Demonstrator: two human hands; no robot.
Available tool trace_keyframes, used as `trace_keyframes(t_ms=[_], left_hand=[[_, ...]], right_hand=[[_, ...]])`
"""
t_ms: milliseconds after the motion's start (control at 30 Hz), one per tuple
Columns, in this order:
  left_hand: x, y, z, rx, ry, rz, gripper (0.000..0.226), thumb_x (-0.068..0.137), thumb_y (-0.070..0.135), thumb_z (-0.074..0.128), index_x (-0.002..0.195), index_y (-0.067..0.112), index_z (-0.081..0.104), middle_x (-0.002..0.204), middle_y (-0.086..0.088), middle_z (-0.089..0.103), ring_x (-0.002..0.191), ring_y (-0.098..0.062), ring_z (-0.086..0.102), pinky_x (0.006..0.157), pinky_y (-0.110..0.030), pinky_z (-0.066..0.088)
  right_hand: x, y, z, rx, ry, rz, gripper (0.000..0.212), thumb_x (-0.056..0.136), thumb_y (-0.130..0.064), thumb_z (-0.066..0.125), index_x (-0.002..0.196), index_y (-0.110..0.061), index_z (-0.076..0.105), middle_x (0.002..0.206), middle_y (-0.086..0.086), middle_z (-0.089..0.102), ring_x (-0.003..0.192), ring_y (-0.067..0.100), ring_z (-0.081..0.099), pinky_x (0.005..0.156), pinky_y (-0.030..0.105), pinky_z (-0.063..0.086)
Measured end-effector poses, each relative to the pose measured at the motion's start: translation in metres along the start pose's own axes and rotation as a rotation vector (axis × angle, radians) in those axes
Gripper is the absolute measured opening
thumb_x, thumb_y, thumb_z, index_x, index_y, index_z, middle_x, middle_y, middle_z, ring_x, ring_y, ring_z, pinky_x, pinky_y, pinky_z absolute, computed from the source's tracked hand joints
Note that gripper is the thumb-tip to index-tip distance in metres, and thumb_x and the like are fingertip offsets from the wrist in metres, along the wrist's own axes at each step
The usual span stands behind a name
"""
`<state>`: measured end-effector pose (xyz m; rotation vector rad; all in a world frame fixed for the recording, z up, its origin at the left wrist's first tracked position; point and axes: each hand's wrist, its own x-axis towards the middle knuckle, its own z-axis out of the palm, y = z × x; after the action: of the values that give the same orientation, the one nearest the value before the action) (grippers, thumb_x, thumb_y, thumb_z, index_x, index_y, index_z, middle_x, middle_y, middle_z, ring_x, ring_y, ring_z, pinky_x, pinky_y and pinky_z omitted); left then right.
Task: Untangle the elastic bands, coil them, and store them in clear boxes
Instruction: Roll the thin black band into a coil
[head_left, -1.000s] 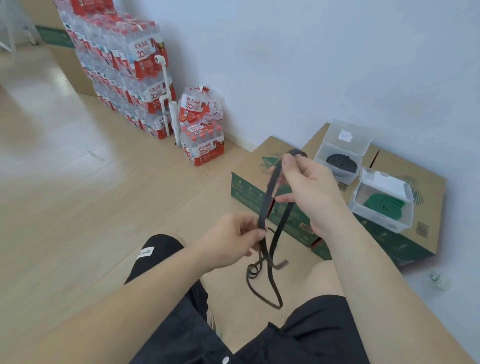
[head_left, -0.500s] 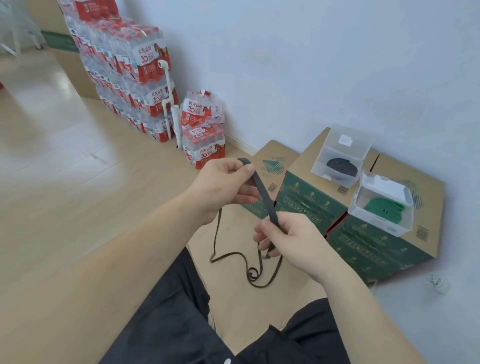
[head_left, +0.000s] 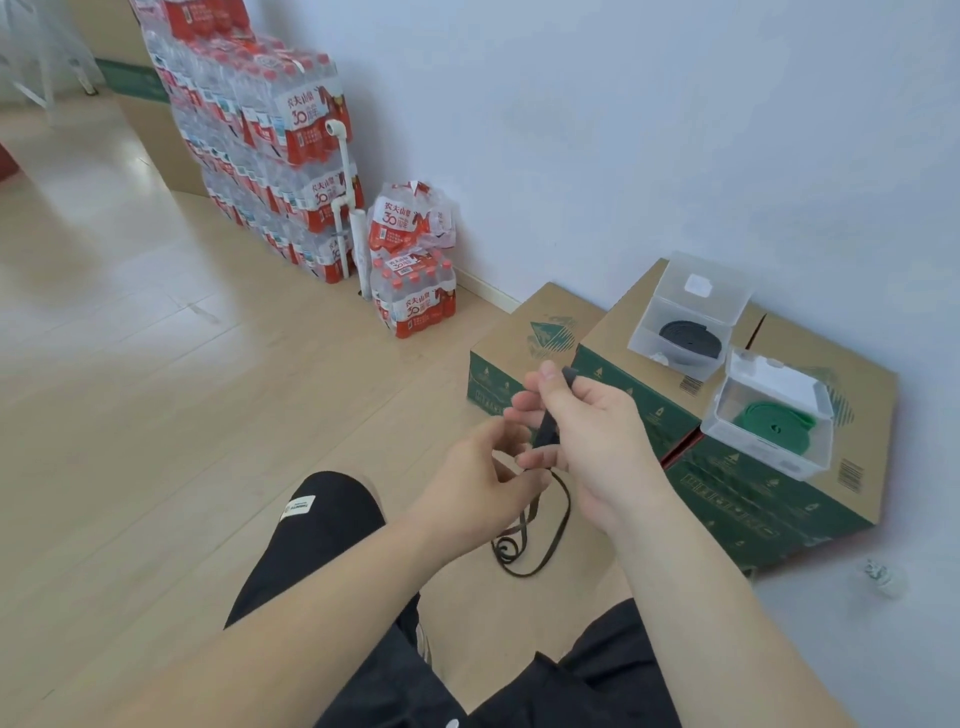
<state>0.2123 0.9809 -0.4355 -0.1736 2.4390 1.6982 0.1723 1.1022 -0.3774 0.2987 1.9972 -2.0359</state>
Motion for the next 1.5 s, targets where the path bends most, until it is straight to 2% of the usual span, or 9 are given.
trace_keyframes(t_ms=[100, 200, 300, 400, 500, 667, 833, 1000, 1500], left_hand=[[-0.002, 0.003, 0.007, 0.010, -0.035, -0.003, 0.006, 0.096, 0.029, 0.070, 0.092, 0.024, 0.069, 0.071, 0.006, 0.067, 0.053, -0.004, 0.051, 0.054, -0.018, 0.042], [-0.002, 0.001, 0.002, 0.046, 0.010, -0.004, 0.009, 0.100, 0.021, 0.063, 0.092, 0.024, 0.065, 0.087, -0.003, 0.073, 0.069, -0.008, 0.060, 0.062, -0.014, 0.046], [-0.001, 0.011, -0.015, 0.143, 0.006, 0.077, 0.013, 0.101, 0.018, 0.058, 0.094, 0.029, 0.061, 0.089, -0.003, 0.070, 0.084, -0.022, 0.065, 0.075, -0.032, 0.054], [-0.003, 0.032, -0.028, 0.220, -0.066, 0.192, 0.014, 0.101, 0.017, 0.059, 0.095, 0.028, 0.064, 0.084, 0.007, 0.068, 0.083, -0.015, 0.066, 0.077, -0.029, 0.055], [-0.003, 0.045, -0.030, 0.146, -0.117, 0.202, 0.012, 0.101, 0.016, 0.061, 0.096, 0.023, 0.070, 0.078, 0.008, 0.070, 0.074, -0.006, 0.066, 0.071, -0.025, 0.056], [-0.003, 0.050, -0.040, -0.066, -0.059, 0.207, 0.017, 0.101, 0.013, 0.062, 0.100, 0.022, 0.076, 0.079, 0.003, 0.075, 0.074, -0.010, 0.069, 0.066, -0.026, 0.058], [-0.007, 0.039, -0.045, 0.111, 0.090, 0.325, 0.019, 0.098, 0.019, 0.070, 0.112, 0.028, 0.078, 0.085, 0.013, 0.074, 0.081, 0.000, 0.067, 0.075, -0.020, 0.054], [-0.013, 0.031, -0.050, 0.268, -0.044, 0.447, 0.036, 0.105, 0.014, 0.052, 0.138, 0.022, 0.063, 0.106, 0.003, 0.067, 0.096, -0.014, 0.064, 0.088, -0.042, 0.055], [-0.007, 0.028, -0.056, 0.134, 0.103, 0.446, 0.027, 0.093, 0.017, 0.075, 0.119, 0.025, 0.076, 0.093, 0.011, 0.073, 0.080, -0.010, 0.070, 0.076, -0.033, 0.060]], right_hand=[[0.001, -0.001, -0.005, -0.101, 0.044, -0.041, 0.032, 0.104, -0.040, 0.059, 0.099, -0.013, 0.075, 0.100, 0.009, 0.077, 0.091, 0.022, 0.075, 0.047, 0.031, 0.053], [0.007, 0.005, -0.020, -0.452, 0.127, -0.089, 0.063, 0.101, -0.057, 0.053, 0.098, 0.003, 0.070, 0.093, 0.020, 0.074, 0.075, 0.033, 0.068, 0.054, 0.038, 0.059], [0.011, 0.014, -0.042, -0.758, 0.202, -0.022, 0.091, 0.089, -0.082, 0.036, 0.088, 0.001, 0.071, 0.082, 0.018, 0.075, 0.076, 0.034, 0.071, 0.072, 0.052, 0.063], [0.006, 0.022, -0.051, -1.002, 0.263, -0.121, 0.064, 0.095, -0.075, 0.039, 0.080, -0.019, 0.068, 0.077, -0.002, 0.071, 0.074, 0.015, 0.065, 0.072, 0.035, 0.058], [-0.007, 0.022, -0.048, -0.689, 0.102, -0.394, 0.014, 0.103, -0.038, 0.058, 0.099, -0.032, 0.070, 0.099, -0.014, 0.072, 0.095, 0.001, 0.065, 0.079, 0.018, 0.052], [-0.022, 0.020, -0.044, -0.197, -0.094, -0.391, 0.024, 0.099, -0.006, 0.066, 0.115, -0.021, 0.076, 0.092, 0.002, 0.080, 0.082, 0.018, 0.077, 0.081, 0.025, 0.061], [-0.018, 0.023, -0.040, -0.347, 0.055, -0.462, 0.022, 0.096, -0.013, 0.072, 0.103, -0.032, 0.081, 0.082, -0.015, 0.076, 0.072, 0.009, 0.071, 0.071, 0.025, 0.059], [-0.013, 0.023, -0.038, -0.433, 0.097, -0.520, 0.018, 0.097, -0.020, 0.069, 0.094, -0.036, 0.076, 0.076, -0.005, 0.072, 0.071, 0.020, 0.067, 0.073, 0.044, 0.059], [-0.022, 0.018, -0.040, -0.453, -0.036, -0.456, 0.023, 0.100, -0.015, 0.064, 0.097, -0.036, 0.073, 0.075, -0.006, 0.071, 0.077, 0.016, 0.070, 0.080, 0.046, 0.062]])
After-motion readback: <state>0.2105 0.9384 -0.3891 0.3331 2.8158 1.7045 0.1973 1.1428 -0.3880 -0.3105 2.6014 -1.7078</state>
